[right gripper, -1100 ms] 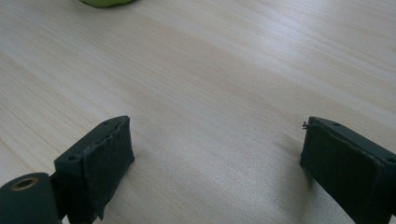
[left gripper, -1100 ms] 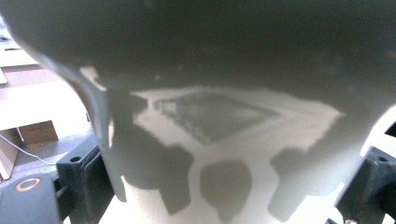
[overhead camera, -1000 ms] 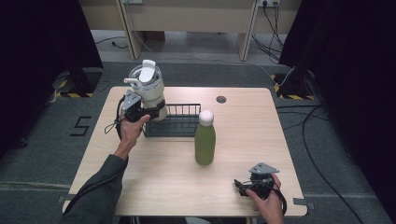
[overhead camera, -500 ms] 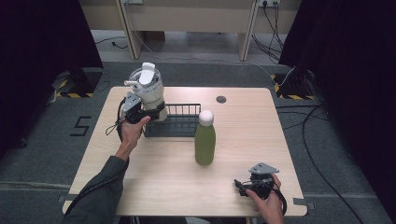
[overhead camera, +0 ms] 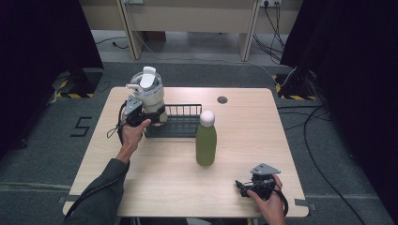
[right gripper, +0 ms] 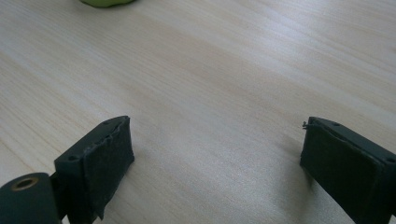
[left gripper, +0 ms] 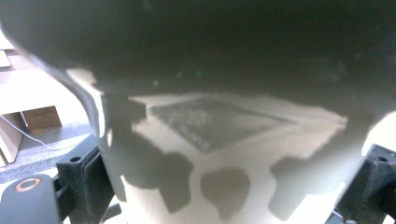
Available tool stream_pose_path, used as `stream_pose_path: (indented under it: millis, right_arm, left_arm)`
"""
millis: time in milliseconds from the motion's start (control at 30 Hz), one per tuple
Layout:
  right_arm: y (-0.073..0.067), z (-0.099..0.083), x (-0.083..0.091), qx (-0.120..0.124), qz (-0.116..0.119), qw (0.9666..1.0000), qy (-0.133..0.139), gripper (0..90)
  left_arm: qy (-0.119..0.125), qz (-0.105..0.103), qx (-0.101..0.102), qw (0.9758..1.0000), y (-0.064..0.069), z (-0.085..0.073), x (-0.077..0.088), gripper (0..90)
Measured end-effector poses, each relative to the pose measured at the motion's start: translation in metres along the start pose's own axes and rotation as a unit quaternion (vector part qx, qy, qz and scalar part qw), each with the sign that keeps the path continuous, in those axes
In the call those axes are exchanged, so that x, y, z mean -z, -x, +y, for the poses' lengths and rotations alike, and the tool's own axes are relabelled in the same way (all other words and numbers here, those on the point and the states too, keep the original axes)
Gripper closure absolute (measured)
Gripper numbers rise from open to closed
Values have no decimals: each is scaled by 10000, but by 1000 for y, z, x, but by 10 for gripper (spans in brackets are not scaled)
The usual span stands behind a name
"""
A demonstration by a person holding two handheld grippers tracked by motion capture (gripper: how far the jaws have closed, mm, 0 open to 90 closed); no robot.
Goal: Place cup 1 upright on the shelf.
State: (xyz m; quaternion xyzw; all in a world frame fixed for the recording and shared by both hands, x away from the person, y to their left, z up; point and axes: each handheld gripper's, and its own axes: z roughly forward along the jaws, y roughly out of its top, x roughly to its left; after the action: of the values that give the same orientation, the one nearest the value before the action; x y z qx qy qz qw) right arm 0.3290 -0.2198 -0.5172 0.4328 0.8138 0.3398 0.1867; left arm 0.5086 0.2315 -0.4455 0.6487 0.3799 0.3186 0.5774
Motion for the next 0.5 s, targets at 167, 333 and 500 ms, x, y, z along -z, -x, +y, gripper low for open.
stream_pose_path:
  millis: [167,333,500]
  right_arm:
    - [0,0,0,1,1,10000,1,94]
    - [0,0,0,-1,1,10000,1,94]
    - [0,0,0,0,1,10000,1,94]
  left_arm:
    - [-25,17,28,10000,0,-3,-1,99]
    - [-63,21,-23,10000,1,-7,-3,99]
    - [-81,10,25,10000,0,-14,-6,99]
